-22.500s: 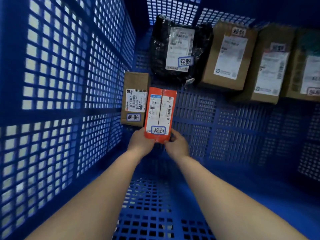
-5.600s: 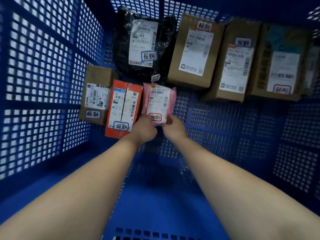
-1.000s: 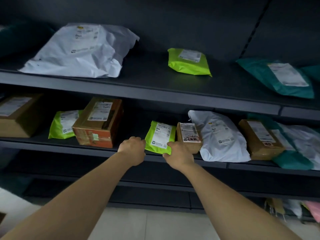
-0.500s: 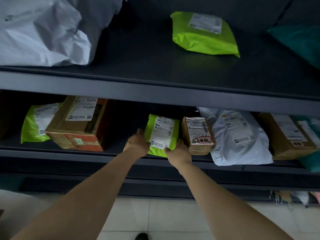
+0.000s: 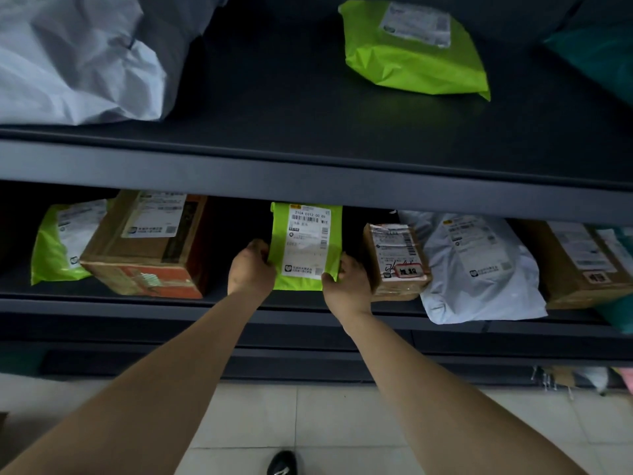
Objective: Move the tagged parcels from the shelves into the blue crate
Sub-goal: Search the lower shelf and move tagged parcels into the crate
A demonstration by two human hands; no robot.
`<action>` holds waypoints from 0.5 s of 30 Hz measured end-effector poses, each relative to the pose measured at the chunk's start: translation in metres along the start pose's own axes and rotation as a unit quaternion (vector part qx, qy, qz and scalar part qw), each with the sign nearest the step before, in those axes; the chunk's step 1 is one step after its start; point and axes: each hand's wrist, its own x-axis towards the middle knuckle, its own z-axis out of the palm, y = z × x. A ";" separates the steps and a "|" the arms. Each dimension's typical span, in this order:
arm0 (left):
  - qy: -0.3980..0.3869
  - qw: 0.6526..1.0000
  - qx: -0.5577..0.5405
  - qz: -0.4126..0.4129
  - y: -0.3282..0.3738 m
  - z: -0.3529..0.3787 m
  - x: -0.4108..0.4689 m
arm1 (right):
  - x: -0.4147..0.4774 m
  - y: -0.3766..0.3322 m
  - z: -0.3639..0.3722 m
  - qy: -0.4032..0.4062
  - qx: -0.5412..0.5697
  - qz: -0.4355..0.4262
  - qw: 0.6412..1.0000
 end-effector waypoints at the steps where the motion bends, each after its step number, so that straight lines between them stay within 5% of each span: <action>1: -0.005 1.000 0.003 -0.001 0.000 -0.001 0.001 | -0.002 -0.005 -0.002 -0.011 0.002 -0.004 1.000; 6: -0.059 0.997 0.059 -0.001 -0.001 0.003 0.008 | -0.009 -0.020 -0.017 -0.082 -0.052 -0.029 0.995; 11: -0.018 0.986 0.161 0.028 0.036 0.009 -0.006 | -0.002 -0.036 -0.051 0.044 -0.085 -0.135 0.986; 15: -0.081 0.987 0.097 0.098 0.077 0.035 -0.022 | 0.017 -0.021 -0.097 0.149 -0.100 -0.125 0.976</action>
